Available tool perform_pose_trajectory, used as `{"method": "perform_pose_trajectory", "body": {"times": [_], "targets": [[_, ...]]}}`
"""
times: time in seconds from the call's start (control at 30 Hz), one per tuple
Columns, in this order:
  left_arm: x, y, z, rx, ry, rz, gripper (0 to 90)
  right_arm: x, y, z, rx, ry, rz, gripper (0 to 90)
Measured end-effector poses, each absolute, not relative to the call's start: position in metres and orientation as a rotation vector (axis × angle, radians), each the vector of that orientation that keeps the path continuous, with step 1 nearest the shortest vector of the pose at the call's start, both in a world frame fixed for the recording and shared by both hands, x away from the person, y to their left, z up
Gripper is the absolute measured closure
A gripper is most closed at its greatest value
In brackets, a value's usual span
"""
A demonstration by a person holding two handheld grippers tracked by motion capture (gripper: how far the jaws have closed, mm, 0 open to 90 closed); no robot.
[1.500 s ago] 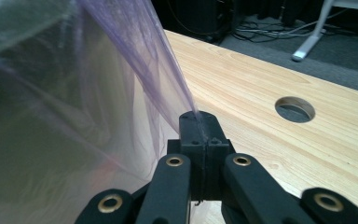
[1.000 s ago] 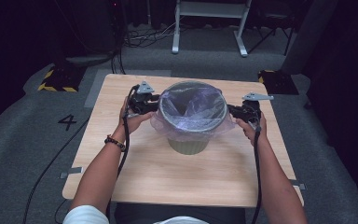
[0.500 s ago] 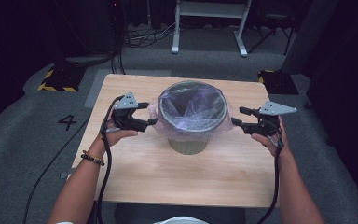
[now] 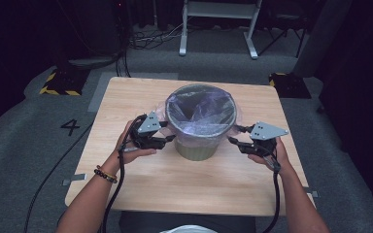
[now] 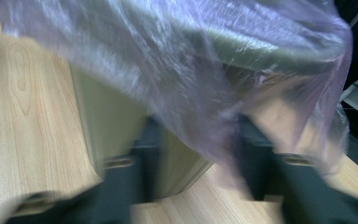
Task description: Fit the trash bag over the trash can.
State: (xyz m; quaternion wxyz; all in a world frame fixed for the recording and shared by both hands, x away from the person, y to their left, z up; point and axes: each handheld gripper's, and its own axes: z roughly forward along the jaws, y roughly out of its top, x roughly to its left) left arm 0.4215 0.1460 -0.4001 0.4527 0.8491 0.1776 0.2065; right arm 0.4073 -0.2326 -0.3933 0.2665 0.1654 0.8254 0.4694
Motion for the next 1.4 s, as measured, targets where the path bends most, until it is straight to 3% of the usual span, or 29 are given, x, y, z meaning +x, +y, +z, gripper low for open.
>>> {"method": "perform_pose_trajectory", "body": {"times": [0.07,0.17,0.9,1.07,1.2,1.4], "targets": [[0.421,0.145,-0.402,2.114,0.438,0.528,67.5,0.407,-0.23,-0.397,0.444,2.234,1.263,78.6],[0.421,0.145,-0.405,2.108,0.432,0.537,89.0,0.406,-0.229,-0.401,0.436,2.247,1.272,89.7],[0.428,0.142,-0.437,2.213,0.487,0.513,88.4,0.423,-0.228,-0.449,0.561,2.443,1.181,90.0],[0.431,0.145,-0.44,2.152,0.547,0.499,65.8,0.435,-0.229,-0.456,0.642,2.438,1.166,90.0],[0.43,0.149,-0.438,2.124,0.584,0.492,38.1,0.436,-0.231,-0.455,0.66,2.413,1.221,89.8],[0.426,0.159,-0.433,2.121,0.573,0.457,21.4,0.435,-0.235,-0.452,0.672,2.374,1.255,84.7]]}}
